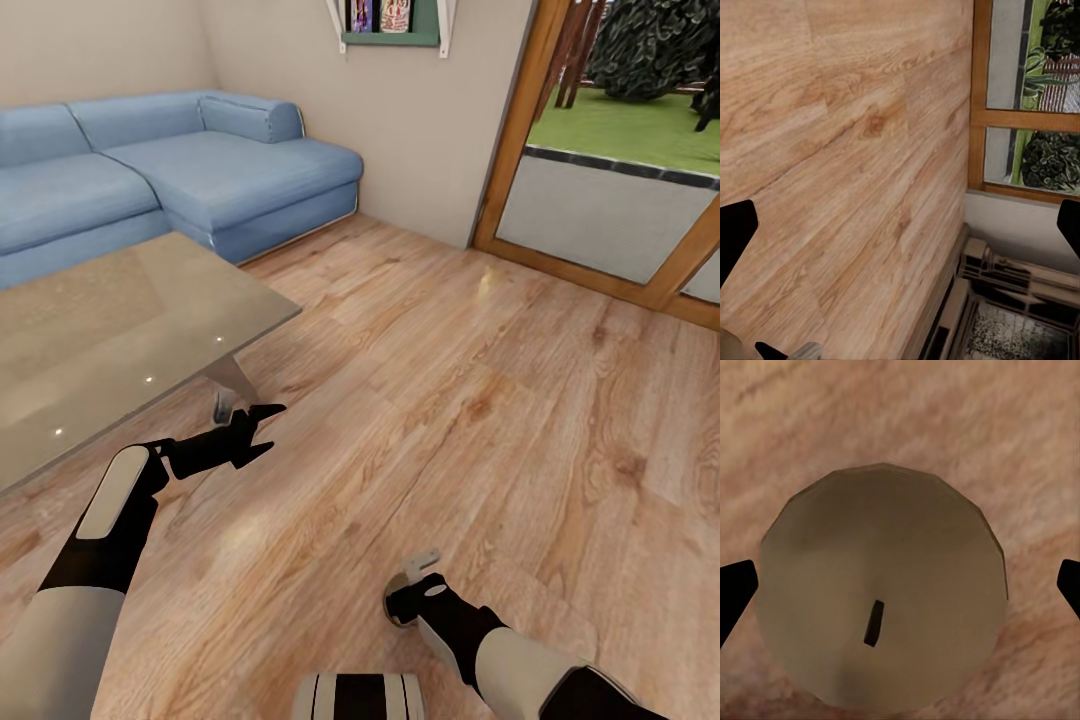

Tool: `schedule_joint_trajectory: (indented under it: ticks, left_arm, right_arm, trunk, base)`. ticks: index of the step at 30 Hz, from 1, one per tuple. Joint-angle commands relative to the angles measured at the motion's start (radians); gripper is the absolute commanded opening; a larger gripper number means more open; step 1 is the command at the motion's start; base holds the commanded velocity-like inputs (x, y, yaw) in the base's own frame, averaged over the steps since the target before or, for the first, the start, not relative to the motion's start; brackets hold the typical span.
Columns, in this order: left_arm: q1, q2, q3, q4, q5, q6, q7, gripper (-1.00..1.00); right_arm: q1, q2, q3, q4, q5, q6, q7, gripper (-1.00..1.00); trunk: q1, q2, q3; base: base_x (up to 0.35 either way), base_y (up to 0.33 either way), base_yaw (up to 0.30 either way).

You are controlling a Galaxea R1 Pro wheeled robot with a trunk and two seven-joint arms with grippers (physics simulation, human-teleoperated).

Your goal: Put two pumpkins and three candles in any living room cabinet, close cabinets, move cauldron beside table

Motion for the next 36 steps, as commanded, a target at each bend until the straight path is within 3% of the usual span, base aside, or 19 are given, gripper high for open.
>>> schedule_joint_trajectory:
  ticks: [1,22,27,33,36]
  left_arm:
    - [0.000,0.000,0.000,0.000,0.000,0.000,0.000,1.00]
    - [0.000,0.000,0.000,0.001,0.000,0.000,0.000,1.00]
    - [0.000,0.000,-0.008,0.001,0.000,0.000,0.000,1.00]
    - [0.000,0.000,-0.016,0.003,-0.001,0.000,0.001,1.00]
    - [0.000,0.000,-0.017,0.003,-0.001,-0.001,0.001,1.00]
  right_arm:
    - [0.000,0.000,0.000,0.000,0.000,0.000,0.000,1.00]
    - [-0.001,0.000,0.001,0.000,0.000,0.002,0.016,1.00]
    - [0.000,0.000,0.001,0.000,0.000,0.002,0.016,1.00]
    - [0.000,0.000,0.001,0.000,0.000,0.002,0.016,1.00]
    - [0.000,0.000,0.001,0.000,0.000,0.001,0.016,1.00]
  trunk:
    - [0.000,0.000,0.000]
    - [0.001,0.000,-0.008]
    - [0.003,-0.002,-0.027]
    - [0.003,-0.002,-0.027]
    - [0.004,-0.002,-0.039]
  base:
    - [0.000,0.000,0.000]
    - [0.000,0.000,0.000]
    - [0.000,0.000,0.000]
    - [0.000,0.000,0.000]
    - [0.000,0.000,0.000]
